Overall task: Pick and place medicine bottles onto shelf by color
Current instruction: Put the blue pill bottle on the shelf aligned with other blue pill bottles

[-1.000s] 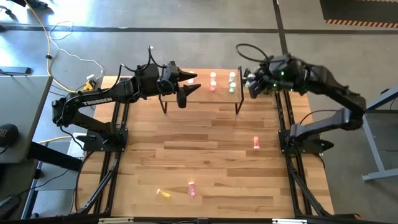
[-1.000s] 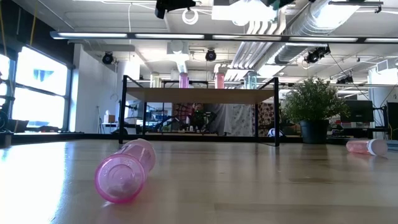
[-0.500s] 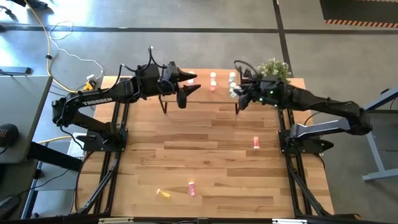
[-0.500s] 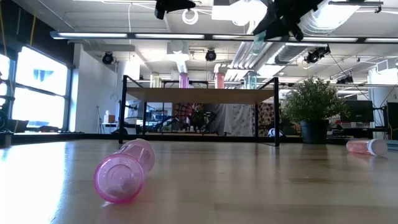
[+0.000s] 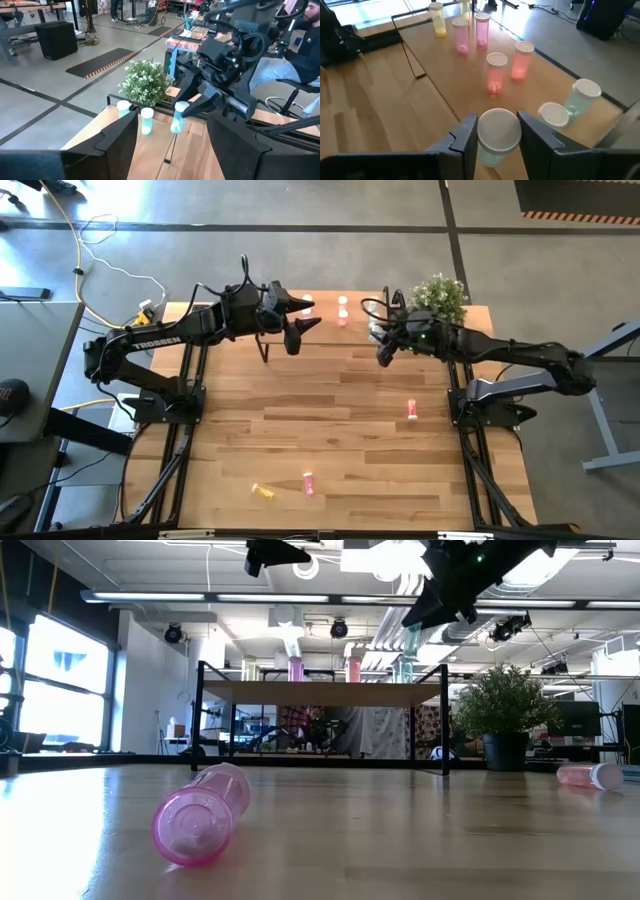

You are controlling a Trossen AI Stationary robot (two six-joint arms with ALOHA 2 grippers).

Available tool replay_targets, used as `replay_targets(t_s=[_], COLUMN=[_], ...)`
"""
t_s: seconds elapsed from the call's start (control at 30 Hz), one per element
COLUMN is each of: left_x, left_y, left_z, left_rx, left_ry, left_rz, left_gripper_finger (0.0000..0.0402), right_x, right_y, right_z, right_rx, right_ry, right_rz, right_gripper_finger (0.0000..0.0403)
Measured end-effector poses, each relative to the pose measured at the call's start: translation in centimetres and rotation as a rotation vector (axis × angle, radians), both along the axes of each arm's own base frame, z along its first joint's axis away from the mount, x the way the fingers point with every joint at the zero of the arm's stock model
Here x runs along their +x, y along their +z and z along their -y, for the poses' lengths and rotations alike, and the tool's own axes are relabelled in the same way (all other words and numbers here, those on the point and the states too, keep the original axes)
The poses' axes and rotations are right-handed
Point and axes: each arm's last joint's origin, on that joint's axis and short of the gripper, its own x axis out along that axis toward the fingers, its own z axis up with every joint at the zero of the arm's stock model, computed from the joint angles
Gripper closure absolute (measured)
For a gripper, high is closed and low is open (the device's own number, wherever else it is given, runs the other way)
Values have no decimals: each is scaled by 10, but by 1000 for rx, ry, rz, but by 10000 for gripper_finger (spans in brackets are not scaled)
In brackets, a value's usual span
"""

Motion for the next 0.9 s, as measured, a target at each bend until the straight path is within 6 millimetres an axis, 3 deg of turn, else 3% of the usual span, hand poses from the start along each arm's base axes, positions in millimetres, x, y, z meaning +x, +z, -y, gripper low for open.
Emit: replay_targets(t_s=[0.17,0.9], left_x=[0,0], left_y=[0,0], left_z=[0,0], left_rx=[-1,0], left_ry=[2,3], left_rz=[0,1], left_gripper_finger=[174,174], right_x=[9,19], right_y=[-13,-29], right_z=[6,17], right_rx=[17,1], right_ry=[-6,-6], right_rz=[-67,-154], right_gripper_finger=[294,294])
